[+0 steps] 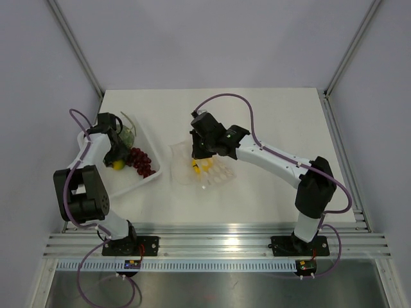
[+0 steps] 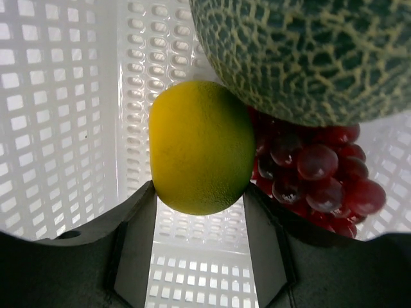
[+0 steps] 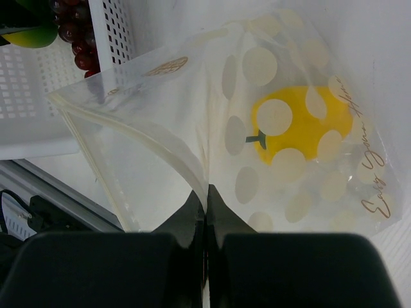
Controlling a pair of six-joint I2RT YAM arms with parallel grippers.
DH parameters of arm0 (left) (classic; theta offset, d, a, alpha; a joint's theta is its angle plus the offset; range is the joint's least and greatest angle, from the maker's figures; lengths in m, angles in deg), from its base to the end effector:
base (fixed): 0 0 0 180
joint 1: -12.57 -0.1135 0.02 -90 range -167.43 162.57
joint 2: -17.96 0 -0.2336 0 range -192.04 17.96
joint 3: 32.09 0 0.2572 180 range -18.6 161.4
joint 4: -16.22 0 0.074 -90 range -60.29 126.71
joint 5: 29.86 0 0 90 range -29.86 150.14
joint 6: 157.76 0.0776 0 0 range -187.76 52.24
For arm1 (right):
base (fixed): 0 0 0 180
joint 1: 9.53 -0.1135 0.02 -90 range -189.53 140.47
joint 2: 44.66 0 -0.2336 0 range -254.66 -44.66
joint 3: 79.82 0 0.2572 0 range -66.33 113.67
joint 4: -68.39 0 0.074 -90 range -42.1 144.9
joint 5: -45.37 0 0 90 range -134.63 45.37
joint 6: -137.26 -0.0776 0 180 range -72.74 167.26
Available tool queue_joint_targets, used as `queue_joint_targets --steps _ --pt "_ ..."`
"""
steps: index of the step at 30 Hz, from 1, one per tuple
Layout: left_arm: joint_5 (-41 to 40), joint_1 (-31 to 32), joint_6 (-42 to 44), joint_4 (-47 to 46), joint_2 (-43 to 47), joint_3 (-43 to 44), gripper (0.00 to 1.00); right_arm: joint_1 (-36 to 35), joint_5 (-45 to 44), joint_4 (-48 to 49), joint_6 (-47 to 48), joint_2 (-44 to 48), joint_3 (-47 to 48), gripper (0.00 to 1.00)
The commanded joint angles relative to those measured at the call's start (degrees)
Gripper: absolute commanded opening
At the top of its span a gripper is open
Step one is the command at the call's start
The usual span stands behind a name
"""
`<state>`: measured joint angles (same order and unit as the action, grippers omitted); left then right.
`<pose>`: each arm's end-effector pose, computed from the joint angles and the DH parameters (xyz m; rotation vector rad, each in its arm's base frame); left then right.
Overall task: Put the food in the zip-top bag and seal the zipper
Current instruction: Pick up the fake fruit from the bin, then place the fake fruit in the zipper food storage bag.
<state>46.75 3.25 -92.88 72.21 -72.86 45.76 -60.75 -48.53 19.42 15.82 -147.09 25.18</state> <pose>0.3204 0.0708 0.1498 -0.8671 2.5961 0.2483 0.2745 0.3332 0.2435 -0.3901 2.4329 0.5878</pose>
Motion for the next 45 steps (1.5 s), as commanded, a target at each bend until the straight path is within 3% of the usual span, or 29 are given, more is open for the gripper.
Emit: queue_joint_targets --steps 1,6,17,25,29,41,45 --pt "1.6 0.4 -1.0 2.1 5.1 1.7 0.31 -0.1 0.4 0.9 0.9 -0.8 3.3 0.01" --pt "-2.2 0.5 -1.2 6.2 11.4 4.2 0.27 -0.1 0.5 1.1 1.1 -1.3 3.8 0.01" --pt "2.9 4.7 2.4 9.8 21.8 9.9 0.30 -0.1 0.3 -0.3 -1.2 -3.0 7.9 0.01" --pt "16.4 8.3 5.8 9.4 25.1 10.3 0.32 -0.1 -1.5 -5.5 -2.1 -9.7 18.3 0.01" --pt "18.7 11.3 6.1 9.0 26.9 10.1 0.33 -0.1 -2.2 -7.4 -3.4 -13.1 22.9 0.01" --pt "30.2 14.6 6.8 8.6 33.2 6.8 0.34 -0.1 -3.4 -11.6 -5.7 -18.0 29.9 0.01" --pt "39.6 15.6 4.4 3.1 32.6 3.4 0.35 0.0 -1.3 -10.8 -6.8 -17.3 29.7 0.01"
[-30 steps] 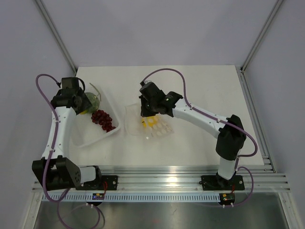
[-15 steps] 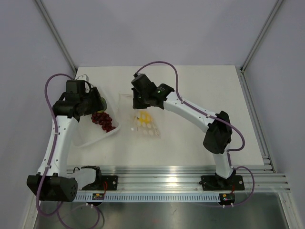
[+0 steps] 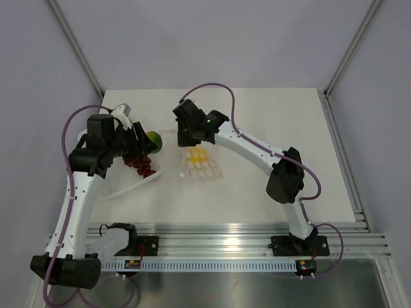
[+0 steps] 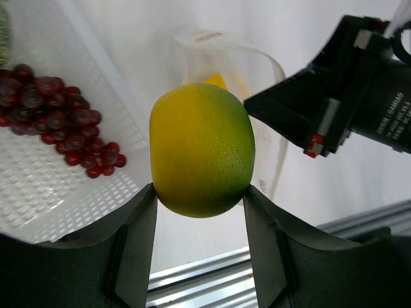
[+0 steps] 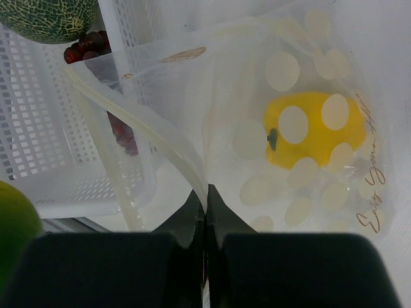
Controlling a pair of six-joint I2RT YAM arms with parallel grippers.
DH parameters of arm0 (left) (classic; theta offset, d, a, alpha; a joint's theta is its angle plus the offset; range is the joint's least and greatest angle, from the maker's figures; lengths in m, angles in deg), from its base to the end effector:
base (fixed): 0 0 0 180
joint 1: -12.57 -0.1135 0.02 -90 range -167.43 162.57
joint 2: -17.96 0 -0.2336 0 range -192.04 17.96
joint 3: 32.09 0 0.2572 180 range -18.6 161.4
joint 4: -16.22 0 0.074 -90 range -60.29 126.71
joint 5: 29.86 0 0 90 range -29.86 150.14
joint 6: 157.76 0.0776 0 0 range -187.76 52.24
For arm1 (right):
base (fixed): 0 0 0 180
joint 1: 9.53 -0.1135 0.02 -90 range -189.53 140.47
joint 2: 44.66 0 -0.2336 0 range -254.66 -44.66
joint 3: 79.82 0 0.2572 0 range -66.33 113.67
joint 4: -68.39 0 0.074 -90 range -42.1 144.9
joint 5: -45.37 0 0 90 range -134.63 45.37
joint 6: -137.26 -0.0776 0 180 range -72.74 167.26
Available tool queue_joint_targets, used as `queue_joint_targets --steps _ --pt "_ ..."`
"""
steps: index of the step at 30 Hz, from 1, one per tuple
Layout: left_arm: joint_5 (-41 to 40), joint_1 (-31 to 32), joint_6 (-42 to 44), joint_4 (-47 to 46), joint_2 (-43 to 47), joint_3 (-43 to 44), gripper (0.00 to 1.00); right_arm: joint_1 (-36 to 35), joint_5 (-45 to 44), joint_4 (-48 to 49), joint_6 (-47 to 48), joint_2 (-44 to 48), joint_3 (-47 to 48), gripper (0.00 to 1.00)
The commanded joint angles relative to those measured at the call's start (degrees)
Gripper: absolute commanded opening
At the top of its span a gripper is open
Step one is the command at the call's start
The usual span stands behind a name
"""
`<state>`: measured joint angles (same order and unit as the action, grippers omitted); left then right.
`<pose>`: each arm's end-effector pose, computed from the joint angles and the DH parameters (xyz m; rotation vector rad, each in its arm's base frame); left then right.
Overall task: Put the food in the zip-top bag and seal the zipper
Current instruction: Place the fake fruit in the zipper food storage bag.
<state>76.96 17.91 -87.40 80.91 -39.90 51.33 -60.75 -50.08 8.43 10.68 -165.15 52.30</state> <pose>0.2396 -0.0450 0.3287 -0.1244 2.2768 -0.5623 0.3133 0.3781 0.2537 -0.2730 2.4799 0.5727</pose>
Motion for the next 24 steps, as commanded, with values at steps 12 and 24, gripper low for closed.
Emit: queue_joint_targets --steps 12,24 --pt "5.8 8.3 -5.5 -13.1 -7.5 -7.4 0.52 -0.3 3.7 5.2 -4.7 8.7 -5.5 0.01" --pt "3.9 11.8 -3.8 -8.9 -7.1 -1.9 0.89 -0.2 3.1 7.5 -6.6 17.3 -14.4 0.02"
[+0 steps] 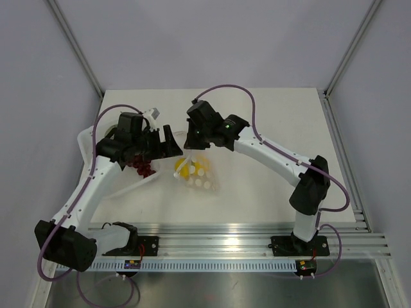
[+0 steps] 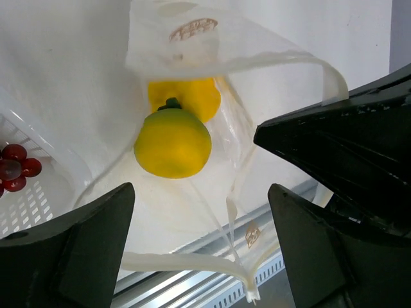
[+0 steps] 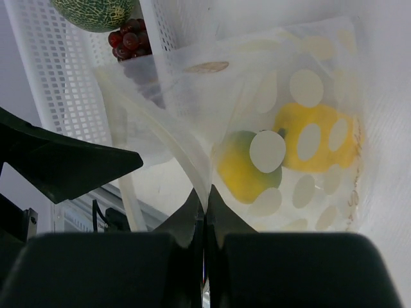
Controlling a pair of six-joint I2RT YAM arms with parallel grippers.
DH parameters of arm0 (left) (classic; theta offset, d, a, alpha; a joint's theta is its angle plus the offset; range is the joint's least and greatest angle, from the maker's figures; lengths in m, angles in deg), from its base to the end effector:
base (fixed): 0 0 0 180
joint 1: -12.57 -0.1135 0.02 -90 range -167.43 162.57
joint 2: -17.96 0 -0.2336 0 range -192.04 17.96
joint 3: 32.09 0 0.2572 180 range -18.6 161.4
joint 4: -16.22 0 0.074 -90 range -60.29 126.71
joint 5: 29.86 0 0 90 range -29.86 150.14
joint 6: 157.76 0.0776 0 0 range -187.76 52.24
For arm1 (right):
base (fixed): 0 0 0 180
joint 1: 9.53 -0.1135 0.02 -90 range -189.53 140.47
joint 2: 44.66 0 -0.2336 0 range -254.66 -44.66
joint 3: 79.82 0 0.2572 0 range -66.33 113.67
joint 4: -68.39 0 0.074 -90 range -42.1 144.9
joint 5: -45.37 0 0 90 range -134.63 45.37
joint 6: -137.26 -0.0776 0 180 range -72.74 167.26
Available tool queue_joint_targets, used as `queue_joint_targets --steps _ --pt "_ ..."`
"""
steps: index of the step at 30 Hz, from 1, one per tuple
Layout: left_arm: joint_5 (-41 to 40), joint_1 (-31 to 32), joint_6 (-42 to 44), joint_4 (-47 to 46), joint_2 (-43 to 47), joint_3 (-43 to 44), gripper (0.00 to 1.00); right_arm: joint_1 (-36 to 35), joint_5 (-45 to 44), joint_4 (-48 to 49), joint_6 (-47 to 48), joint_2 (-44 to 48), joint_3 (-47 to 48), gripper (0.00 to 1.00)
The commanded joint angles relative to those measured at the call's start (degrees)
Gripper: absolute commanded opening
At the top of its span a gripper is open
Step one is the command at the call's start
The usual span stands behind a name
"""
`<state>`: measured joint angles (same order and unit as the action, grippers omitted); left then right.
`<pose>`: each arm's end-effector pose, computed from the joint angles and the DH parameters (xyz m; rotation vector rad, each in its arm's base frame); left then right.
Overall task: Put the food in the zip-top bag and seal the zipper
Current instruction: Place the fake fruit in the zipper food storage bag.
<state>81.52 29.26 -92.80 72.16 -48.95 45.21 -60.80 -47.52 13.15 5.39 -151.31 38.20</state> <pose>0.2637 -0.1086 0.2704 0.0100 2.4386 -0.7827 0.2835 0.3473 0.2830 -0.1751 2.4525 0.7176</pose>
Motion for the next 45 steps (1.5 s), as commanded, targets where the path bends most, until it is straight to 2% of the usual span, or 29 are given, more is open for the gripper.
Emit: queue_joint_targets --steps 1,5,8,10,13,16,21,25,30,34,42,45 --pt "-0.7 0.5 1.9 0.5 2.6 4.8 0.86 -0.2 0.3 2.8 -1.3 3.6 -0.5 0.02" --pt "-6.2 -0.7 4.3 5.3 6.8 8.3 0.75 -0.1 -2.3 1.3 -1.0 5.7 -2.2 0.02" --pt "-6.5 -6.8 5.3 7.1 7.4 8.7 0.72 0.0 -4.7 0.9 -0.8 8.3 -5.4 0.02" --pt "-5.0 -12.0 5.4 7.1 7.2 6.9 0.72 0.0 -5.6 1.0 -1.0 9.6 -7.8 0.02" --pt "-8.4 -14.9 3.5 7.0 5.5 4.8 0.76 0.0 -6.5 1.2 -1.2 12.2 -10.6 0.01" --pt "-10.9 -16.4 2.1 6.7 3.3 3.3 0.77 0.0 -7.9 2.6 -0.9 15.9 -14.2 0.02" --pt "-13.0 -16.7 0.5 5.7 2.3 0.4 0.78 0.0 -5.0 4.4 0.7 23.1 -14.5 0.02" --pt "-14.6 -16.7 0.1 5.6 1.4 0.0 0.79 0.0 -9.0 3.4 2.5 28.2 -15.0 0.05" --pt "-15.2 -16.7 -0.5 5.1 0.0 -0.6 0.80 1.1 -13.2 3.4 2.1 26.8 -23.3 0.05" --pt "-15.7 -16.6 -0.7 5.1 -1.1 -0.7 0.81 1.8 -14.6 3.2 0.6 20.2 -27.2 0.00" --pt "-15.5 -16.6 1.0 7.0 -2.0 5.8 0.81 1.7 -10.2 4.5 3.1 17.7 -20.4 0.00" --pt "-11.3 -16.6 2.4 7.2 -2.4 8.4 0.80 1.9 -9.6 2.5 4.6 16.2 -16.3 0.00"
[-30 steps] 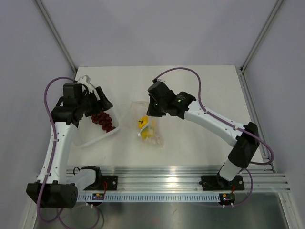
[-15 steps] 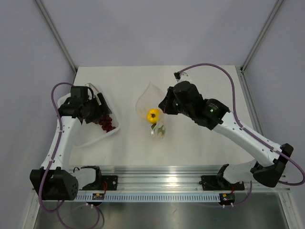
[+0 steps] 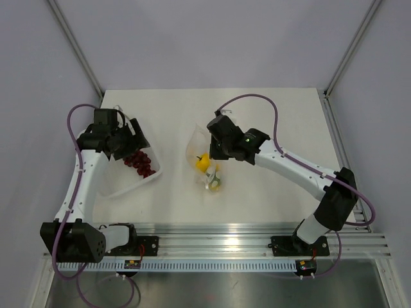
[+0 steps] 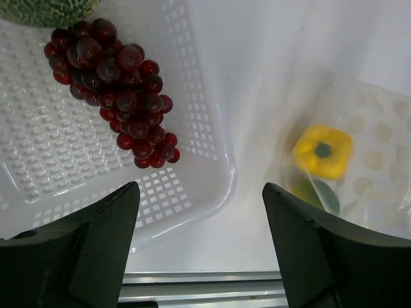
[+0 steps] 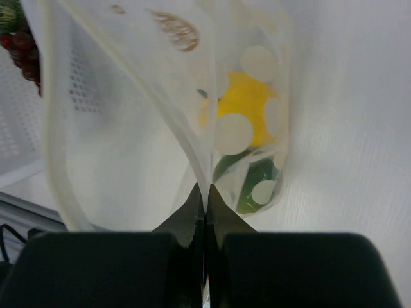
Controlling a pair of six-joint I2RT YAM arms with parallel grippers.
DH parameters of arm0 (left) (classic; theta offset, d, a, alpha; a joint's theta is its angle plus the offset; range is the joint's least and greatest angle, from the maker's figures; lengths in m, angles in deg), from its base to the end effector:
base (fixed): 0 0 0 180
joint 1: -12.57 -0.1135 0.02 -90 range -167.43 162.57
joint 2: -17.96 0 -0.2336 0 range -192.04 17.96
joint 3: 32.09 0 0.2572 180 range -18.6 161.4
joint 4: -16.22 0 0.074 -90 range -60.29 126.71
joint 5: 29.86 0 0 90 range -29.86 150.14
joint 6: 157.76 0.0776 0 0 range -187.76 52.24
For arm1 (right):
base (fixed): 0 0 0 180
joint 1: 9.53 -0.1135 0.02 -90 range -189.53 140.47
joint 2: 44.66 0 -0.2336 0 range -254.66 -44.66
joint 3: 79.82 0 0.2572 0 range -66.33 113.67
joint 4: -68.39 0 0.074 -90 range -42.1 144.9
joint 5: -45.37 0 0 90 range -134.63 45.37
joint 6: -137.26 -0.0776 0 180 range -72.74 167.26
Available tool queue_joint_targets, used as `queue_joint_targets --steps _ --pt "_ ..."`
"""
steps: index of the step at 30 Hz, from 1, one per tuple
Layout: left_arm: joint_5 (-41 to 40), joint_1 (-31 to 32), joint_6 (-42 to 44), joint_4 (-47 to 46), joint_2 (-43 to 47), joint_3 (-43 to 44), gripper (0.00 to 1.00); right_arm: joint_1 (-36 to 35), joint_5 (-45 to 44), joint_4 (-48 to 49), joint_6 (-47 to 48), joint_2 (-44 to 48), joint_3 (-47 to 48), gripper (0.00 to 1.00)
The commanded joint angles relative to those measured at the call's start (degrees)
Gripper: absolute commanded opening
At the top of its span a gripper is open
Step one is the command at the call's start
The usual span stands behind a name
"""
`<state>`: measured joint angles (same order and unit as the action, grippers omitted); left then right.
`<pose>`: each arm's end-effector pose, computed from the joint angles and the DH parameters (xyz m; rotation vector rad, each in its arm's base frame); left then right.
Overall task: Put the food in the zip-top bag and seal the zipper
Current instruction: Place the fake fruit in the zipper food storage bag, then adjust the zipper food storage bag at the center of the board.
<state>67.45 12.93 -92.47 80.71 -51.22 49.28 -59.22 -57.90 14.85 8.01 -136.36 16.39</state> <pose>0.2806 -0.0116 0.2667 -0.4749 2.4601 -0.3418 0.2603 0.2793 0.2543 -0.1164 2.4405 0.4362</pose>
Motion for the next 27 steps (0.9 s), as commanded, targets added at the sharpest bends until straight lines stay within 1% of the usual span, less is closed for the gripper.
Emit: queue_joint_targets --steps 1,2,4,5,6,8,9,10,11,17,20,24,25,26,27 --pt "5.3 -0.4 2.8 -1.5 0.0 4.6 0.80 0.2 0.7 -0.1 2.4 0.8 6.3 0.01" --pt "6.5 -0.3 3.2 -1.6 0.3 5.0 0.80 0.2 0.7 -0.3 2.6 0.6 7.4 0.03" --pt "8.5 0.6 4.7 -1.6 1.2 5.2 0.80 0.2 0.6 -1.0 2.9 0.5 8.0 0.14" --pt "8.5 1.7 5.3 -1.5 1.5 5.6 0.80 0.2 0.4 -1.2 3.0 0.4 8.5 0.16" --pt "8.5 5.3 5.8 -1.2 1.9 5.9 0.80 0.2 0.3 -1.3 3.2 0.2 8.7 0.17" --pt "9.1 9.8 6.0 -1.3 3.4 6.0 0.81 0.1 -0.2 -1.8 3.6 -0.5 9.1 0.15" --pt "10.3 13.5 5.1 -3.2 4.0 5.0 0.81 0.2 -0.3 -1.9 3.6 -0.8 9.2 0.14" --pt "11.8 15.0 3.2 -4.2 4.6 4.2 0.80 0.2 -0.2 -2.0 3.4 -1.1 9.3 0.13" --pt "11.6 17.4 2.2 -5.2 5.5 3.5 0.81 0.2 0.0 -1.9 3.2 -1.2 9.3 0.13" --pt "9.0 21.3 -1.2 -8.3 4.1 2.2 0.80 0.2 0.7 -1.2 2.2 -1.1 9.1 0.10" --pt "6.3 25.4 -2.4 -9.8 2.2 1.9 0.80 0.2 0.4 -1.8 2.1 -1.3 9.7 0.10" --pt "5.0 27.5 -3.5 -12.4 -0.9 0.9 0.74 0.1 0.4 -2.2 1.6 -1.4 10.1 0.09" --pt "2.7 27.8 -3.5 -12.5 -2.2 1.0 0.72 0.2 0.4 -2.3 1.5 -1.3 10.1 0.09" --pt "1.9 28.0 -3.5 -12.1 -2.8 0.9 0.68 0.2 0.4 -2.4 1.4 -1.3 10.0 0.09" --pt "1.5 28.1 -3.5 -11.9 -3.3 1.1 0.61 0.2 0.4 -2.6 1.2 -0.9 10.0 0.09"
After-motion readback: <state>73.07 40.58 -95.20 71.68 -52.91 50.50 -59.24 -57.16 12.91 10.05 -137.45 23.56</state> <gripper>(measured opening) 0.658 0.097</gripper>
